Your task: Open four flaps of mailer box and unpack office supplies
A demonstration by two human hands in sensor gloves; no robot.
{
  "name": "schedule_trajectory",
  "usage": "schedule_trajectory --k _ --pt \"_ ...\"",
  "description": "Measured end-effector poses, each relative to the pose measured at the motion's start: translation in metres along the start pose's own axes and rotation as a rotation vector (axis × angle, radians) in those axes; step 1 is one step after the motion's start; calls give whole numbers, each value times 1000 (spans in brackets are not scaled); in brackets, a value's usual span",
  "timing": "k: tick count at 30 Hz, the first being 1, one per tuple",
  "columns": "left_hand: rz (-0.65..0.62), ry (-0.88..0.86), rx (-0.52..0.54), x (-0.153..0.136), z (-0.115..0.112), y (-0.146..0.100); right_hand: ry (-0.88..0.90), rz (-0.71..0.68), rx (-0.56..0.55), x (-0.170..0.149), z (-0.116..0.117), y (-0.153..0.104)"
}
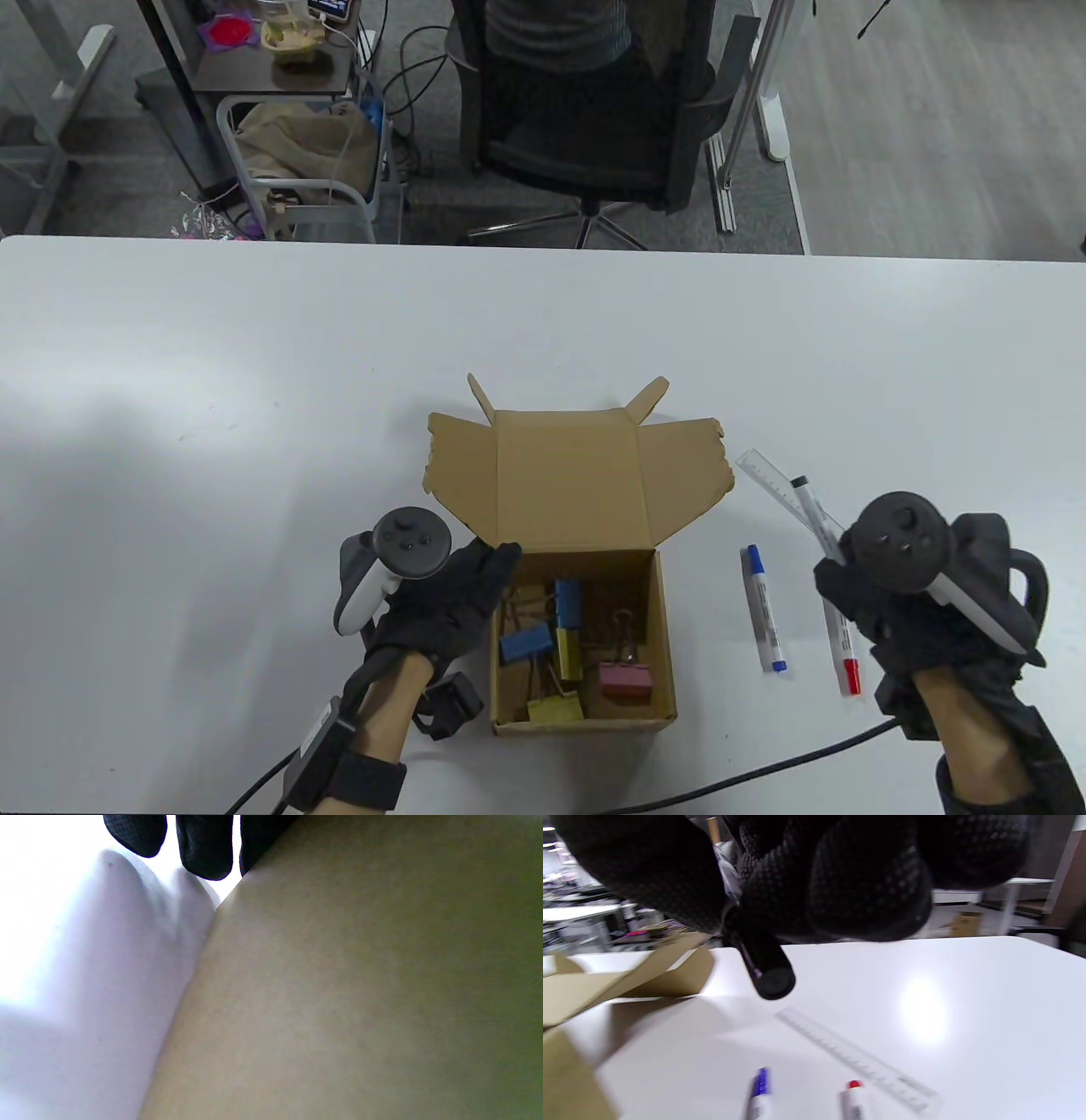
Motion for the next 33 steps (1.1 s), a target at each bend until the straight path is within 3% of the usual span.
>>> schedule_trajectory --k 6,16,23,33 --pt "0 -3 0 0 0 0 -23 252 -21 -65 19 28" --pt "1 -8 -4 0 0 0 -22 453 69 -125 78 56" --pt "2 -11 -3 -1 0 0 -101 509 148 -140 110 64" --pt "5 -11 4 -1 0 -1 -204 508 209 -136 131 70"
Point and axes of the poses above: the tracker on the back of each hand, its own x axis roughly to the thumb side, its own y axis roughly from the wrist to the fingertips, z = x × y, the point moved 3 cm from there along y, roughly from the wrist to the fingertips, and after that the axes turned 8 degrees about z, right-handed, at the moved point
